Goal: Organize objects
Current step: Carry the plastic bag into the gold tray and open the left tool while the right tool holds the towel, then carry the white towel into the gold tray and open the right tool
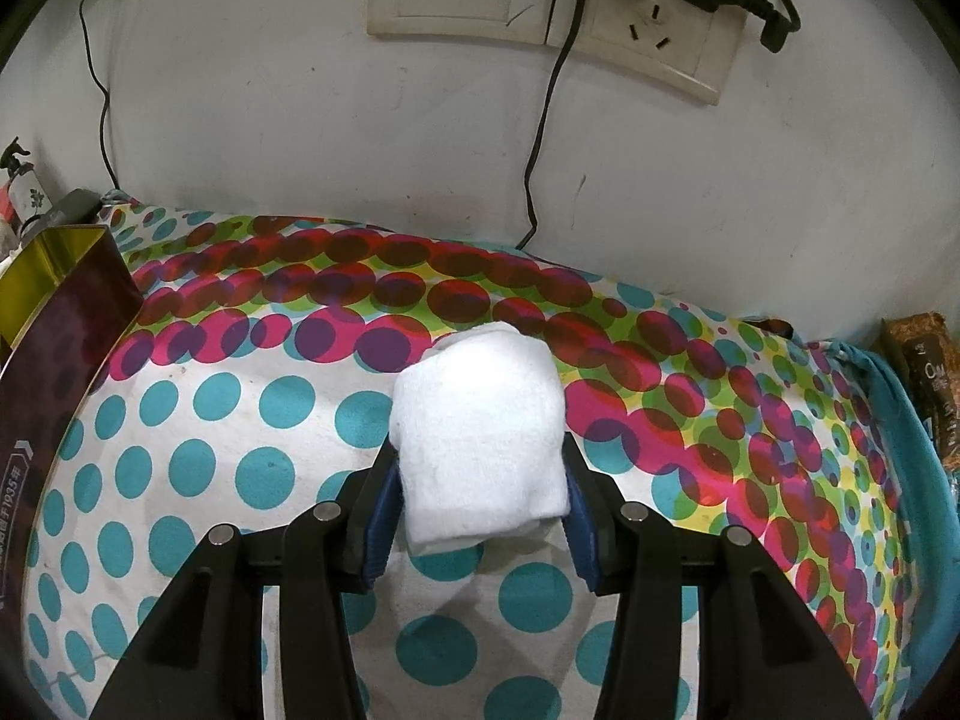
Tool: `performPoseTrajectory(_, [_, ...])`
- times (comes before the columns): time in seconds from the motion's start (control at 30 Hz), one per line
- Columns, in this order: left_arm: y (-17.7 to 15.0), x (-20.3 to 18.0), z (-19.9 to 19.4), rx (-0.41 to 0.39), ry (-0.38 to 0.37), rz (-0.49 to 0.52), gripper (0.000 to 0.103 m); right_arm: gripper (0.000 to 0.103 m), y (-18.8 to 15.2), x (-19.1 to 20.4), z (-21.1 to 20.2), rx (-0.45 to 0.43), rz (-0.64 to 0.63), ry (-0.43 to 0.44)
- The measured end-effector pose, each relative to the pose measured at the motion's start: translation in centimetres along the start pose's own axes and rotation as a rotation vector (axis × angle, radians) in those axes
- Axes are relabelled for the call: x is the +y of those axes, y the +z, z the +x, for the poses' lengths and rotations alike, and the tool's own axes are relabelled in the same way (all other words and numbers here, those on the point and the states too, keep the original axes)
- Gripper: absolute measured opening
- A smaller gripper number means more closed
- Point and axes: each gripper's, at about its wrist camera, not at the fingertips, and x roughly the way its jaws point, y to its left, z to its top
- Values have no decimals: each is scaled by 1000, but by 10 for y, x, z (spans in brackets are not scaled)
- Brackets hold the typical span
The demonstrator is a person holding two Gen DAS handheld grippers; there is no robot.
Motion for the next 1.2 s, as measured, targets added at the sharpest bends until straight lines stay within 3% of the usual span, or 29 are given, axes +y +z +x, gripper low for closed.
performPoseTrajectory(0.2, [-35, 25, -35, -49, 60, -54, 59, 44, 0, 0, 0, -1, 1, 1])
performPoseTrajectory(0.43, [-90, 51, -47, 18, 32, -183, 59, 40, 0, 5, -13, -59, -25, -17])
performPoseTrajectory(0.57, [-110, 61, -46, 58, 42, -205, 59, 39, -2, 5, -22, -87, -27, -4])
performPoseTrajectory(0.7, [-119, 75, -48, 66, 40, -247, 59, 39, -2, 19, -44, -89, -20, 73])
performPoseTrajectory(0.9, [-126, 92, -56, 53, 29, -294, 59, 39, 10, 82, -118, -173, -107, 245])
performPoseTrajectory(1.03, [-129, 99, -62, 39, 42, -294, 59, 39, 12, 129, -150, -168, -159, 360])
performPoseTrajectory(1.2, [-132, 110, -67, 31, 35, -318, 59, 39, 7, 177, -162, -117, -227, 413])
